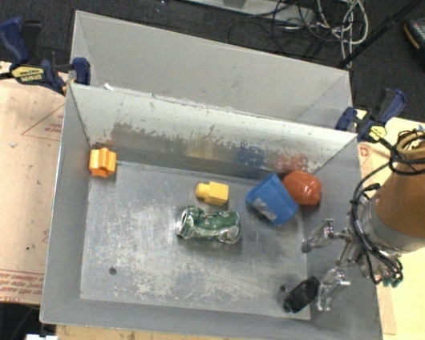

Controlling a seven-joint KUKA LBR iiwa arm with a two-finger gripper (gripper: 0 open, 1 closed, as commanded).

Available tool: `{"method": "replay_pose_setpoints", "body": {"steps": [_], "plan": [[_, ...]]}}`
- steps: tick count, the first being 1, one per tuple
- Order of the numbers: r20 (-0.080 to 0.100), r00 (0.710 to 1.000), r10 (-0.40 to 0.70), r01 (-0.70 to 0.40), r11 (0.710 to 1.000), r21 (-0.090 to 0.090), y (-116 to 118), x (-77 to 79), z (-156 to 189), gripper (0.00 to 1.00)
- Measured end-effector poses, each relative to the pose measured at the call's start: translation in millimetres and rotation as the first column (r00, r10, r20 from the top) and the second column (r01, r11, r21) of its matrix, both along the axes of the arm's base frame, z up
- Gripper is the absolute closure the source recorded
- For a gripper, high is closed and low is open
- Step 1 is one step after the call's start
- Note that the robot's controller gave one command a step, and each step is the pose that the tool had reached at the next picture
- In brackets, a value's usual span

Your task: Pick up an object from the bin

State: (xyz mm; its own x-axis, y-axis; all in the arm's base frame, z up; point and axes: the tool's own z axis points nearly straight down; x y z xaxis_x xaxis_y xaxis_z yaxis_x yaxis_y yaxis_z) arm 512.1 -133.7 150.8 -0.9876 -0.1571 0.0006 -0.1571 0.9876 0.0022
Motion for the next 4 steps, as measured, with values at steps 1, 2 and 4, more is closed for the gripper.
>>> {"method": "replay_pose_setpoints", "body": {"steps": [1,2,4], "plan": [[-0.027,0.999,-0.042,0.042,0.999,0.001,2,8.1,-53,1.00],[-0.025,0.999,-0.042,0.042,0.999,0.001,2,8.5,-53,1.00],[-0.001,0.999,0.040,-0.040,0.999,0.000,14,14.9,-24,1.00]]}}
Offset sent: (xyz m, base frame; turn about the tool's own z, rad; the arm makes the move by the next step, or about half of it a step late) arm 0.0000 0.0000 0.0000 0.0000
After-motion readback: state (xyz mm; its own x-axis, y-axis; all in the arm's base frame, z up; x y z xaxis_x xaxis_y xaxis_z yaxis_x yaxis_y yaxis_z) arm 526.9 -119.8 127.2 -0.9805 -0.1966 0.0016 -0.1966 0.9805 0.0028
